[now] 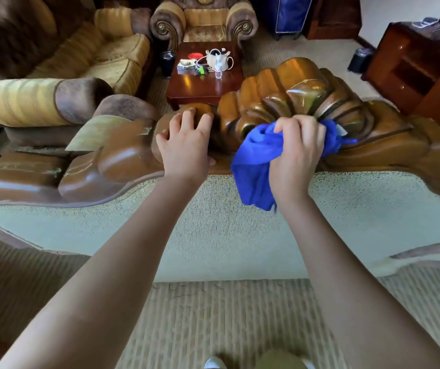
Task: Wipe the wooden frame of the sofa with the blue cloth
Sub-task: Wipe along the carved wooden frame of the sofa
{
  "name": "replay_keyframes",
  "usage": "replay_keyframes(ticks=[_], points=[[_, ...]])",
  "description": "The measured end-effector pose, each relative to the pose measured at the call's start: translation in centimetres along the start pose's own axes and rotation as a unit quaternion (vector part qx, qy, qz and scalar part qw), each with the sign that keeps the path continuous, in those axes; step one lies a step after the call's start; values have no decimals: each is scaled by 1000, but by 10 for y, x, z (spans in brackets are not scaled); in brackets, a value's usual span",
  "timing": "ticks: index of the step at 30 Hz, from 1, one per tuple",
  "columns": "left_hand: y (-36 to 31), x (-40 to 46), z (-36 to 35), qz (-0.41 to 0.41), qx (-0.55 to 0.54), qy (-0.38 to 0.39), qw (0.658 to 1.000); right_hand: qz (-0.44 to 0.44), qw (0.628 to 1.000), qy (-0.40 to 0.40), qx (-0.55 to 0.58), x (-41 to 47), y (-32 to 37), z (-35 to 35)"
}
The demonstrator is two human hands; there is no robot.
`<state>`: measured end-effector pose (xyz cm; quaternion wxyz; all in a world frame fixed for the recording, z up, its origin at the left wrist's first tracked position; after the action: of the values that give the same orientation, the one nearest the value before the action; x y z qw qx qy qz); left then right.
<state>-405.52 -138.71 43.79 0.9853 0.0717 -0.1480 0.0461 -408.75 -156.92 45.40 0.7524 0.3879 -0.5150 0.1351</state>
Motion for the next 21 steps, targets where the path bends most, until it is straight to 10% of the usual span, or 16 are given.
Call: replay_keyframes(ticks=[21], points=[[-35, 59, 12, -108, -116, 94, 983, 83, 988, 120, -56, 27, 37, -31]])
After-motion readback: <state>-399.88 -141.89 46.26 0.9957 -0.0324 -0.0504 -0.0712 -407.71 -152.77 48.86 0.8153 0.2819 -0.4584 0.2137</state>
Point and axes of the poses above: each hand's wrist, its own x-axis towards the middle knuckle, its own z-axis out of the back of the hand, y = z × x, the point moved 8 cm from there along x, towards the middle knuckle, and after that the axes turned 15 degrees about x, right-handed, at the moved point
